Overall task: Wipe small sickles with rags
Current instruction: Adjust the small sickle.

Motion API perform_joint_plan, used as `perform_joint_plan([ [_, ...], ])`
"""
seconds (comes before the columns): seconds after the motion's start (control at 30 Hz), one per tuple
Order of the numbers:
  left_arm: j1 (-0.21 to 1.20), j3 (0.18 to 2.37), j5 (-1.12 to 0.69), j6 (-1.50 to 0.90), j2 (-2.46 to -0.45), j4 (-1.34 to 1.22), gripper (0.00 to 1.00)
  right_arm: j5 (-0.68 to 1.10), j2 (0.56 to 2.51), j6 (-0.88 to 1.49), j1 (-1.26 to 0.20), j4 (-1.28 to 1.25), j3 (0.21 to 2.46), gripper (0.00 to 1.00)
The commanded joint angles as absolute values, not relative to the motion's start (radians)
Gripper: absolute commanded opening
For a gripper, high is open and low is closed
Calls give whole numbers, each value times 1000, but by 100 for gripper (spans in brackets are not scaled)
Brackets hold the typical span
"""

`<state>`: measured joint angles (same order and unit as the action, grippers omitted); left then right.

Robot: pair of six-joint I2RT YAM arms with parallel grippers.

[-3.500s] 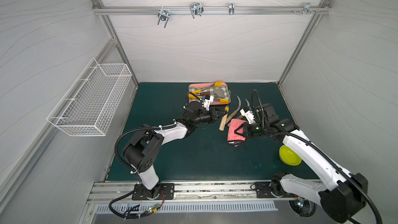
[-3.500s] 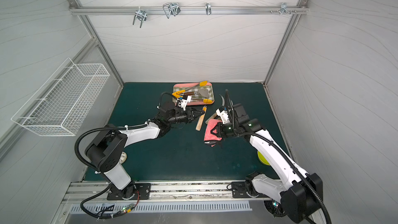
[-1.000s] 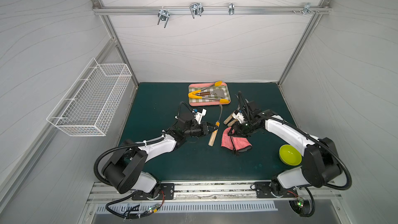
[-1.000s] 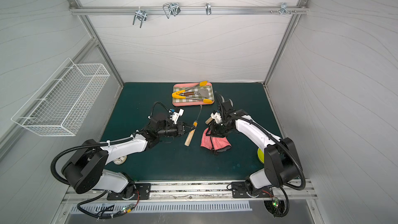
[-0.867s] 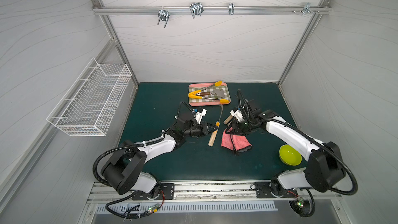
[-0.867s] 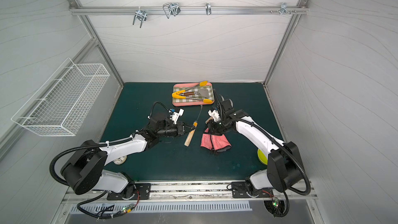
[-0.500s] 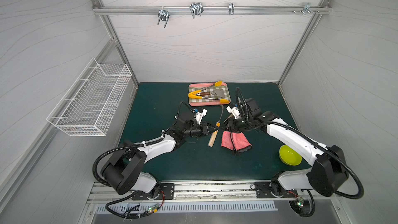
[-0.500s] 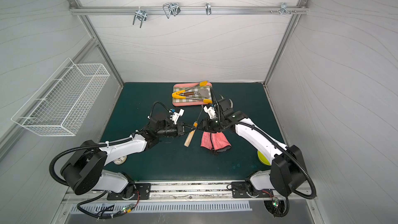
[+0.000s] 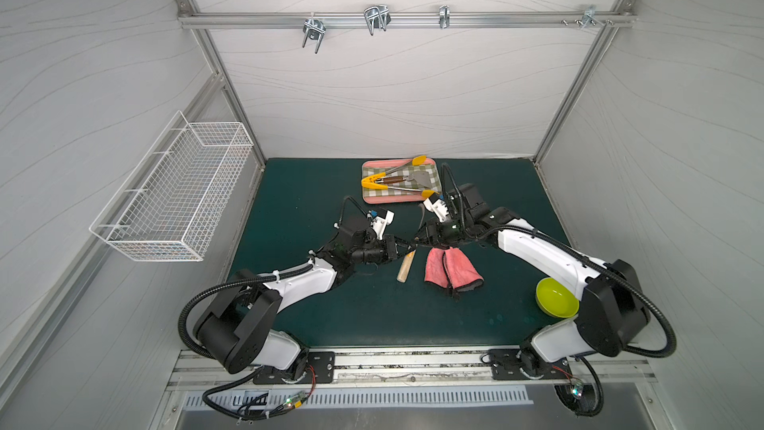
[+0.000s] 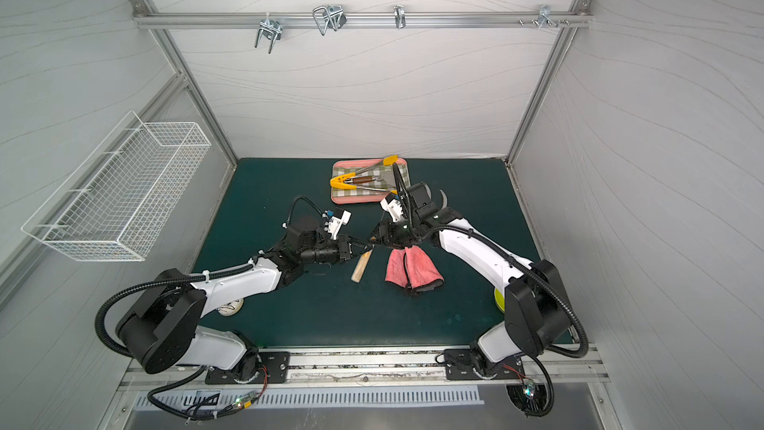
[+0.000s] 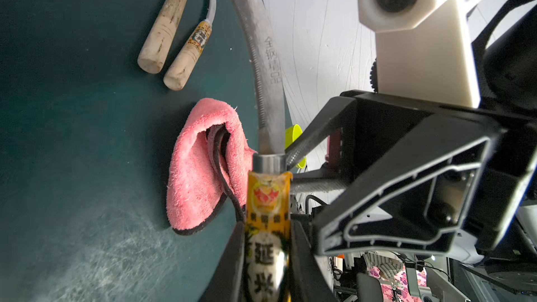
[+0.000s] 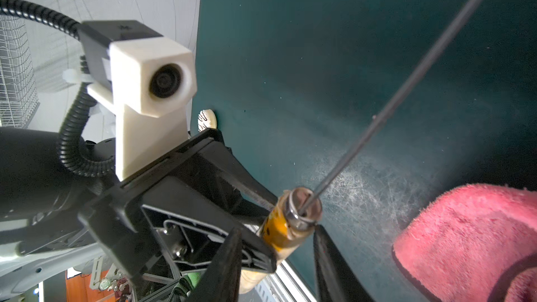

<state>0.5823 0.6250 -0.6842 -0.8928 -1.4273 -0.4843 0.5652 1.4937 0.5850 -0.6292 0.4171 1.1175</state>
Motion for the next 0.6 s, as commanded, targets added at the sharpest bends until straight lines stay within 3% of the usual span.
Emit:
perform_joint_plan([
  [0.0,588,650,-728,-890,-1408,-594,0,569,1534,600,-647,397,1142,40],
  [0.07,588,649,-727,-885,-1405,-589,0,576,1544,601,-650,393,1148,34],
  [0.3,588,650,-730,-885,-1408,-606,0,588,1568,607,-658,383,1147,32],
  [0.47,588,644,-735,-890,-1414,-617,0,575,1563,625,-662,366,1142,12],
  [0.57,588,637,-741,-904,-1418,-646,20,532,1533,679,-663,338,1127,7],
])
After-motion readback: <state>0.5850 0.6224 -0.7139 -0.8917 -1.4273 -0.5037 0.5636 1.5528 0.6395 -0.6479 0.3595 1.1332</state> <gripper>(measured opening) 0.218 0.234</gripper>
